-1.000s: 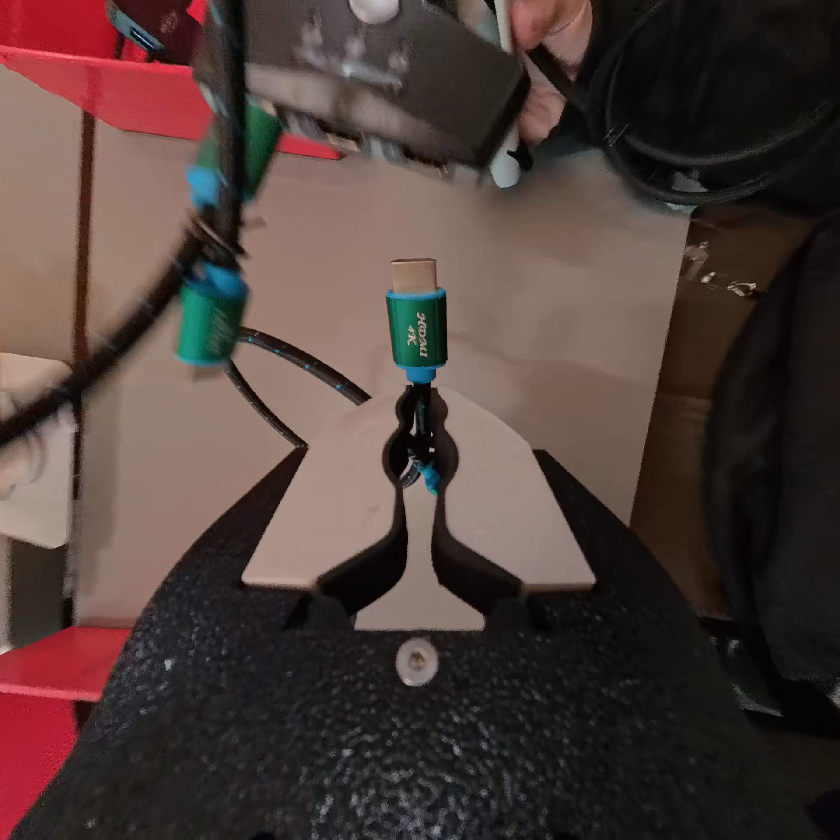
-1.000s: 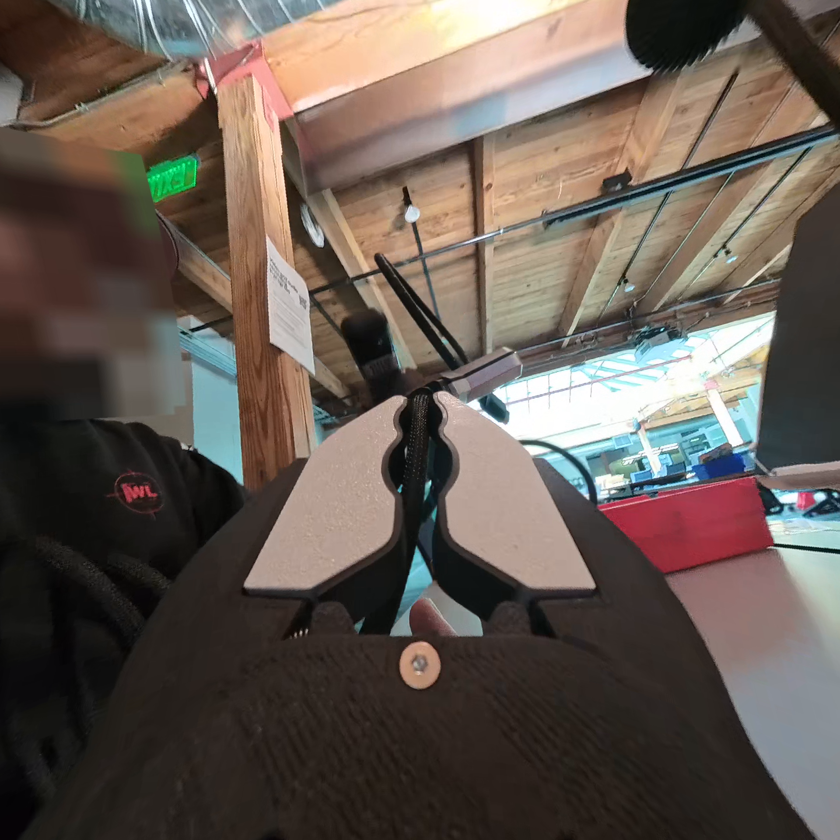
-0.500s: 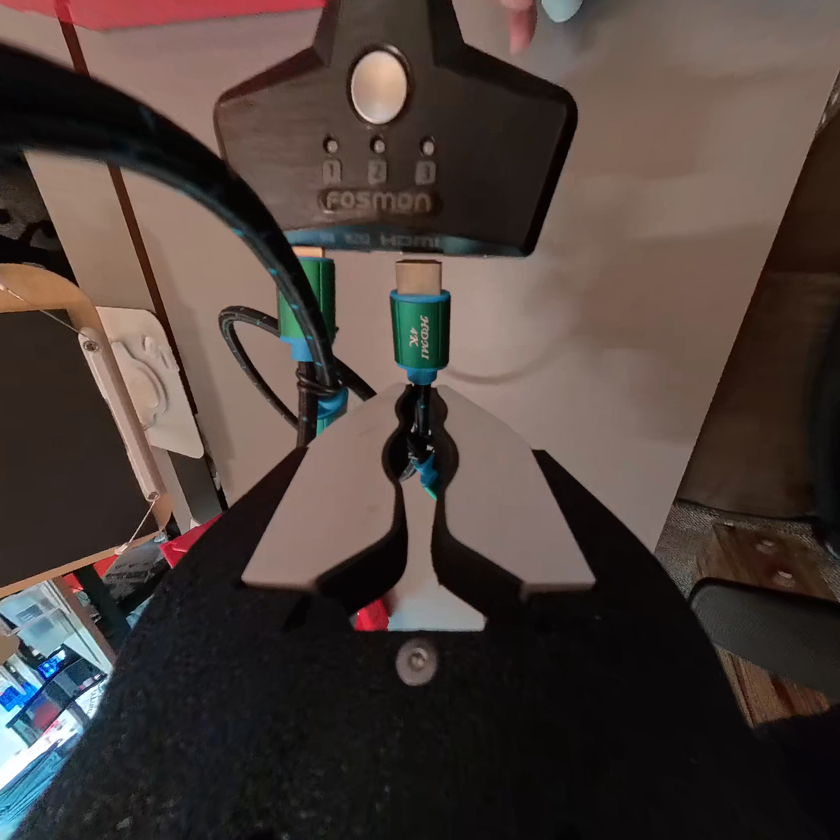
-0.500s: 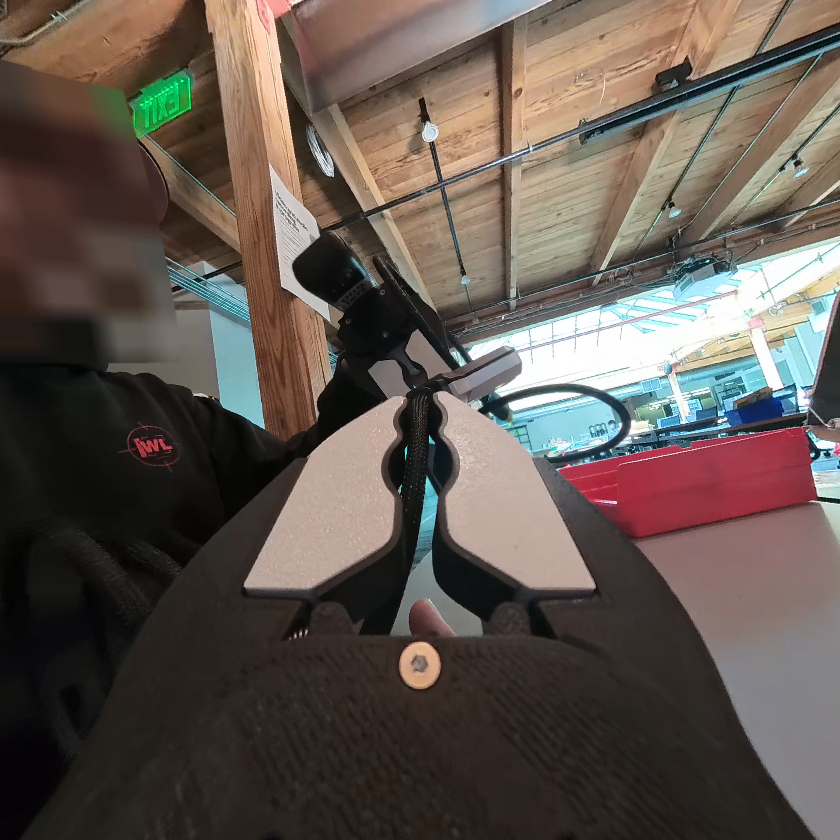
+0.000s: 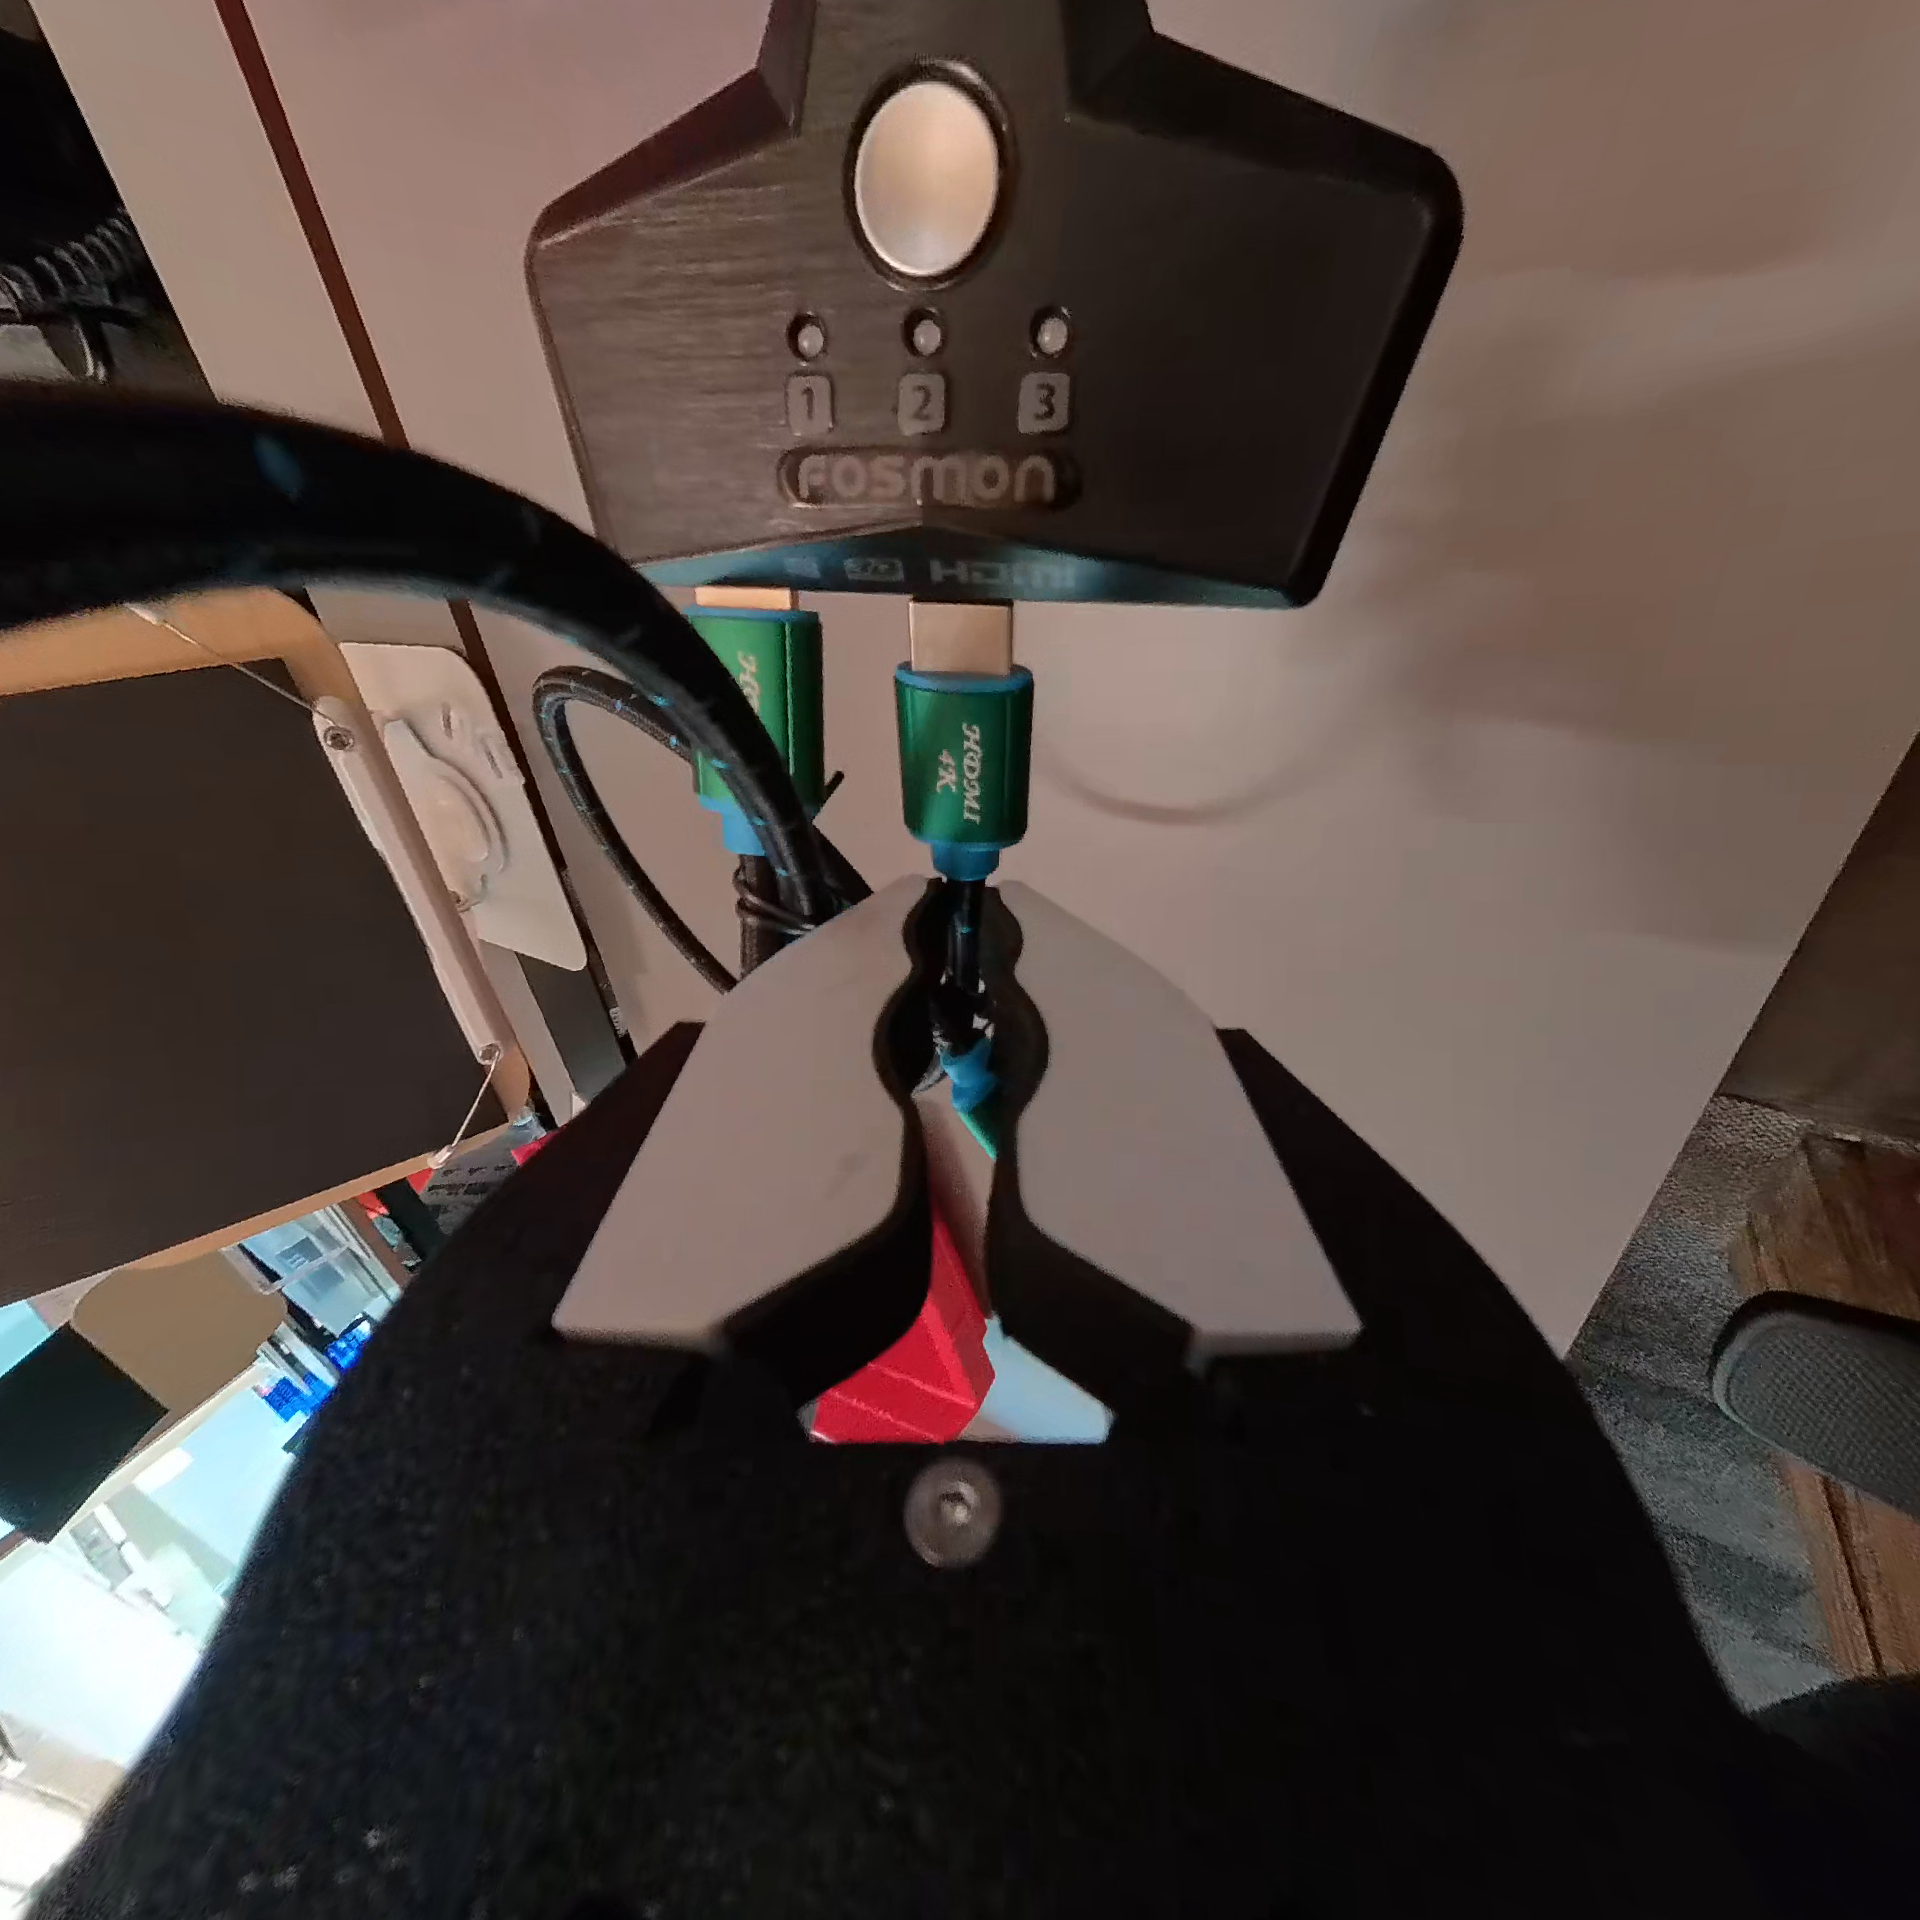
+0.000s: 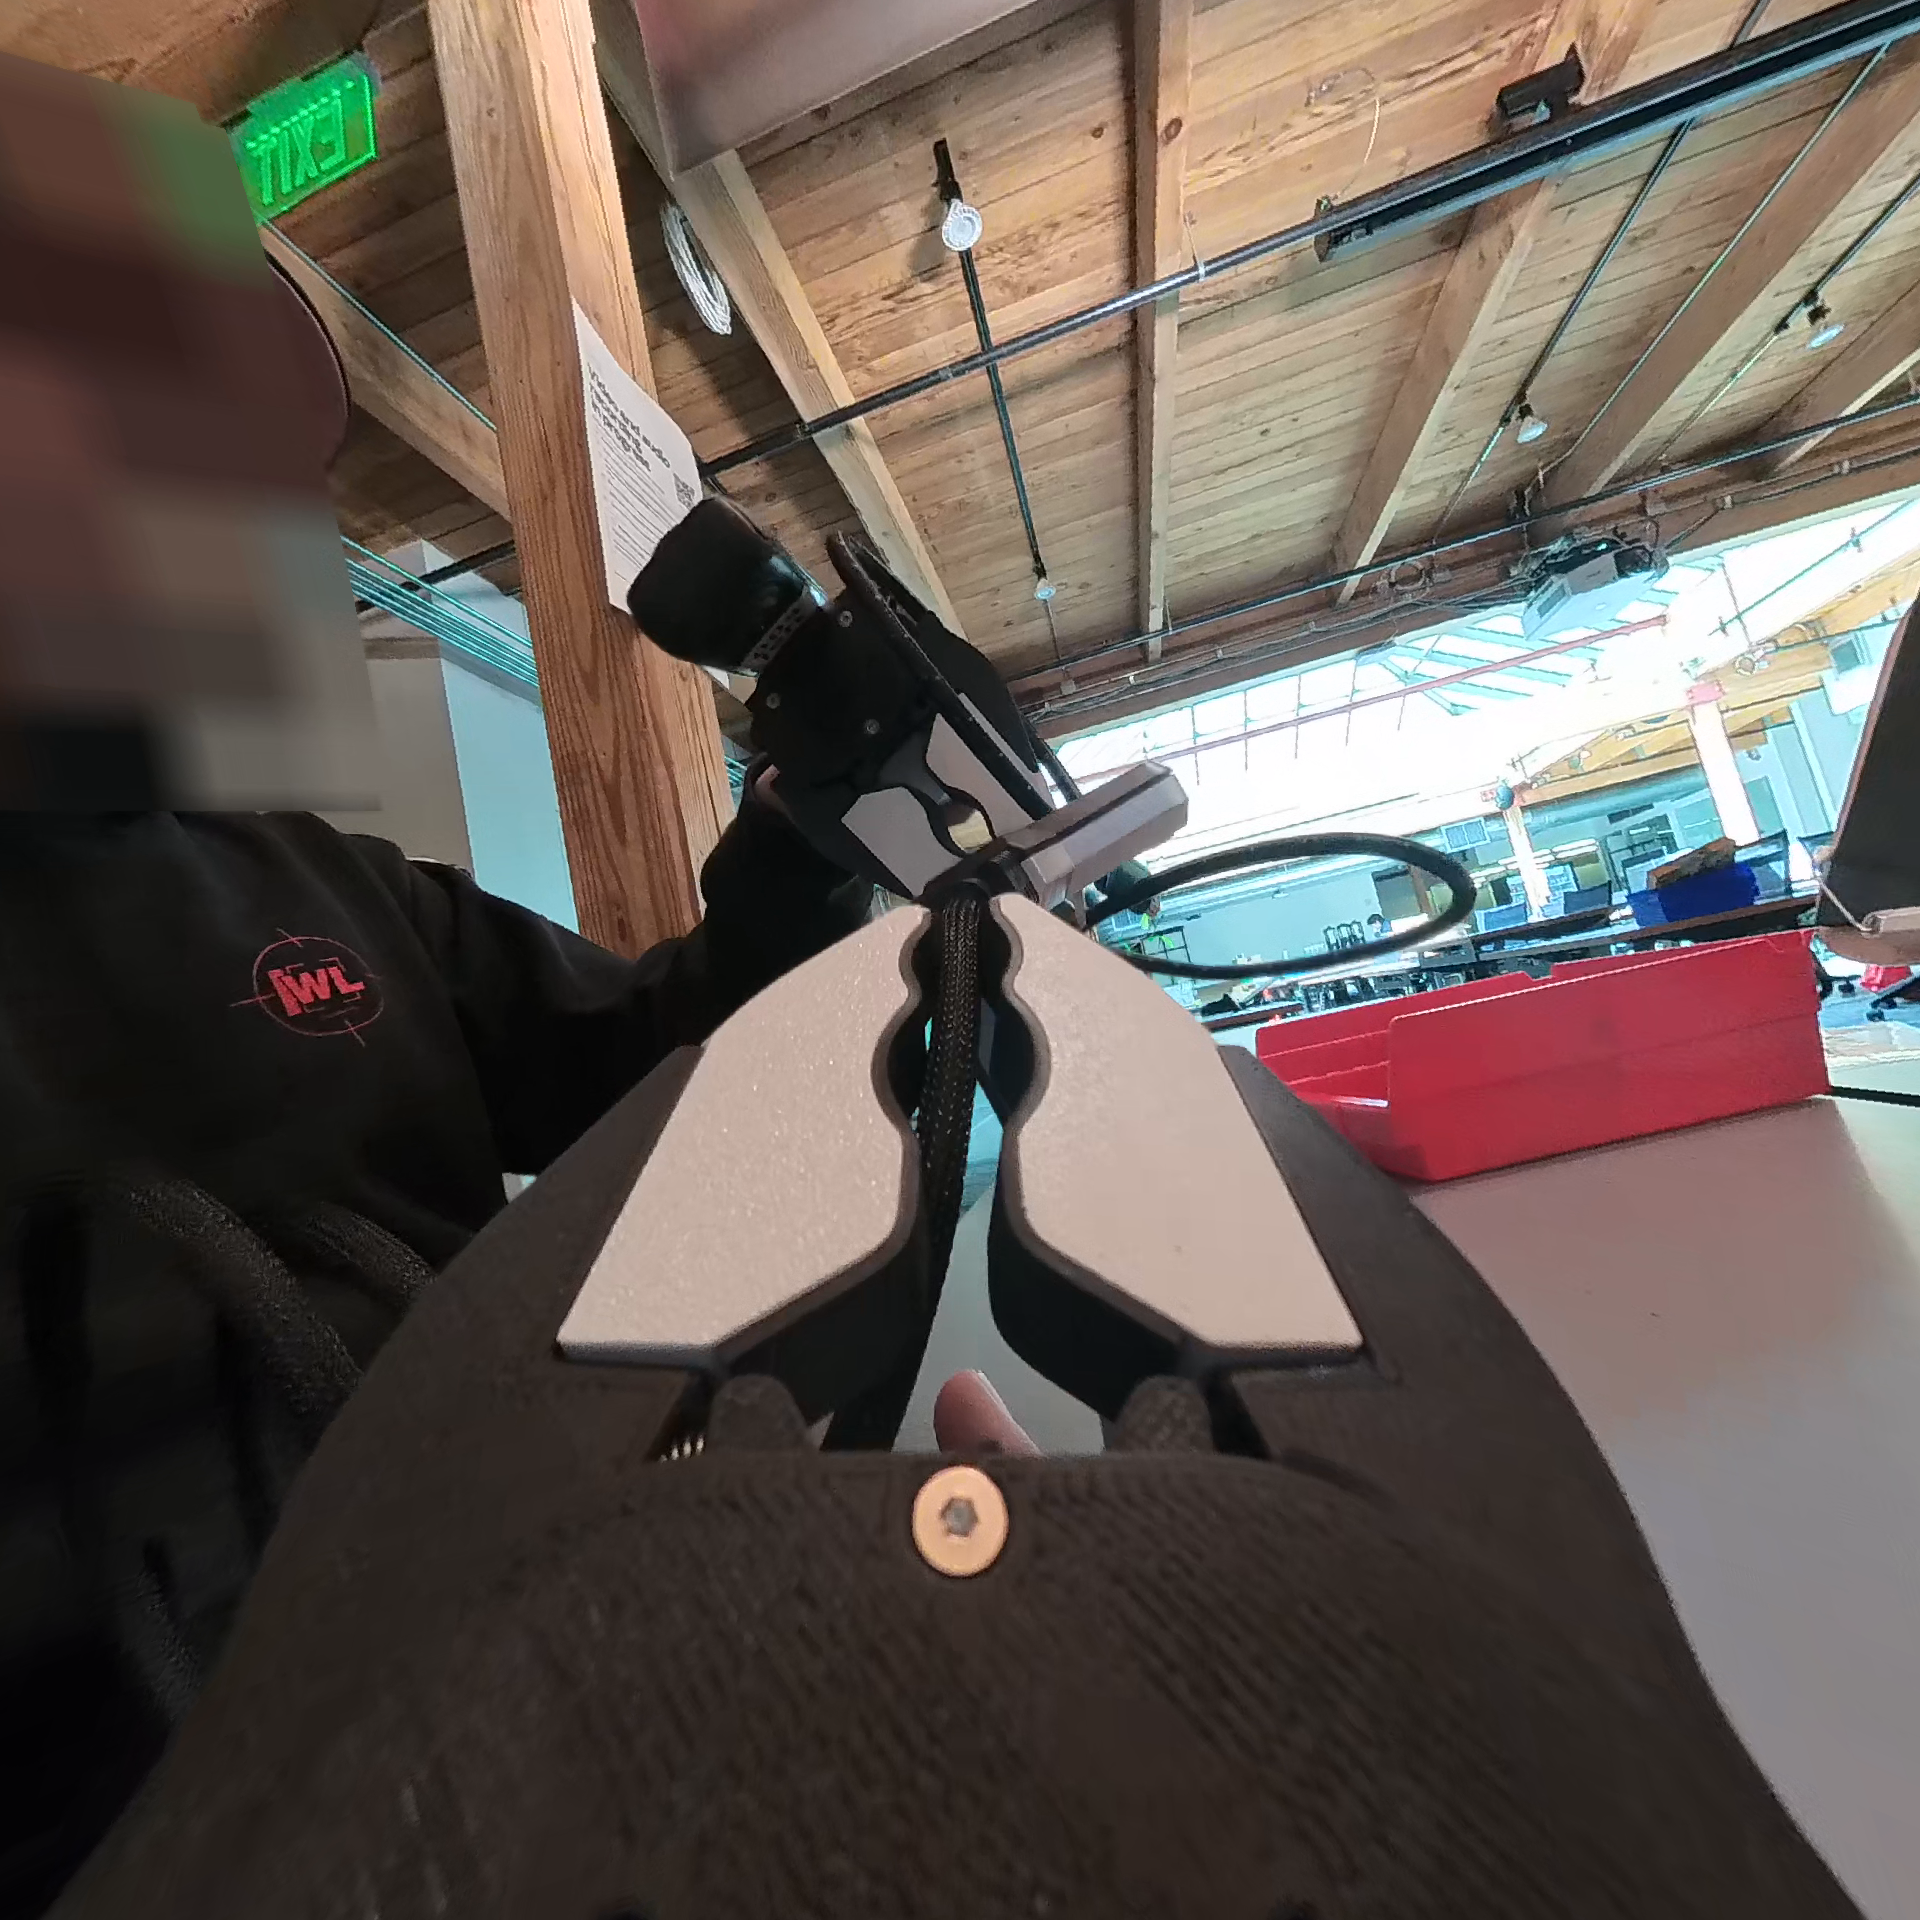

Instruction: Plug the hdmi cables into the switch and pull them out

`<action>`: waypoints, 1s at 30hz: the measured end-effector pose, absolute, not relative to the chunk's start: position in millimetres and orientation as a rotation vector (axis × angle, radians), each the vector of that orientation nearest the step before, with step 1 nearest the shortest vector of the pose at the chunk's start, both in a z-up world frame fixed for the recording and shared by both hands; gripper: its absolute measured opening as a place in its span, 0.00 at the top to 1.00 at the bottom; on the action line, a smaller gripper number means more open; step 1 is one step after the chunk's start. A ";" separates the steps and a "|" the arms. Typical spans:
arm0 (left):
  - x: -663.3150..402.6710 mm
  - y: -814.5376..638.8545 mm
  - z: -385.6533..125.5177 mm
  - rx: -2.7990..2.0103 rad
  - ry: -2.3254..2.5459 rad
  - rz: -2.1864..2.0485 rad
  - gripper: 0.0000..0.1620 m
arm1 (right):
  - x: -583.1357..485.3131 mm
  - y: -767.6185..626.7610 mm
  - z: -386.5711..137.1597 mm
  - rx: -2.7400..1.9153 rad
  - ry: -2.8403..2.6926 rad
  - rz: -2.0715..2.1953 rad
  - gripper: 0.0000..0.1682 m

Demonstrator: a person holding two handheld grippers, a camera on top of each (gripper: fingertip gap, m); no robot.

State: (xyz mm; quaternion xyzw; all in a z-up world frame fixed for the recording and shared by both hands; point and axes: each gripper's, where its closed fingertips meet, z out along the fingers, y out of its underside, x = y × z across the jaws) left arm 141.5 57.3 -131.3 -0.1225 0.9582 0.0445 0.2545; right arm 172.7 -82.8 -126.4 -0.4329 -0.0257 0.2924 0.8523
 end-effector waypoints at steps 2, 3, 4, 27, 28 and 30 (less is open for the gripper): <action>140.9 58.3 -130.4 -0.331 2.605 0.129 0.97 | 172.3 -81.6 -127.1 -0.919 -0.056 0.610 0.95; 140.6 58.5 -129.8 -0.332 2.606 0.125 0.97 | 172.5 -81.2 -127.5 -0.923 -0.054 0.607 0.95; 139.9 58.5 -129.7 -0.333 2.612 0.120 0.97 | 173.3 -80.3 -128.6 -0.932 -0.050 0.597 0.95; 156.5 70.9 -133.2 -0.133 2.474 0.431 0.97 | 172.9 -69.9 -138.1 -1.012 -0.031 0.587 0.96; 157.2 71.6 -132.6 -0.100 2.467 0.454 0.97 | 173.4 -68.9 -139.0 -1.020 -0.028 0.579 0.96; 162.1 73.4 -130.1 -0.051 2.429 0.476 0.97 | 174.7 -66.7 -141.2 -1.041 -0.019 0.555 0.96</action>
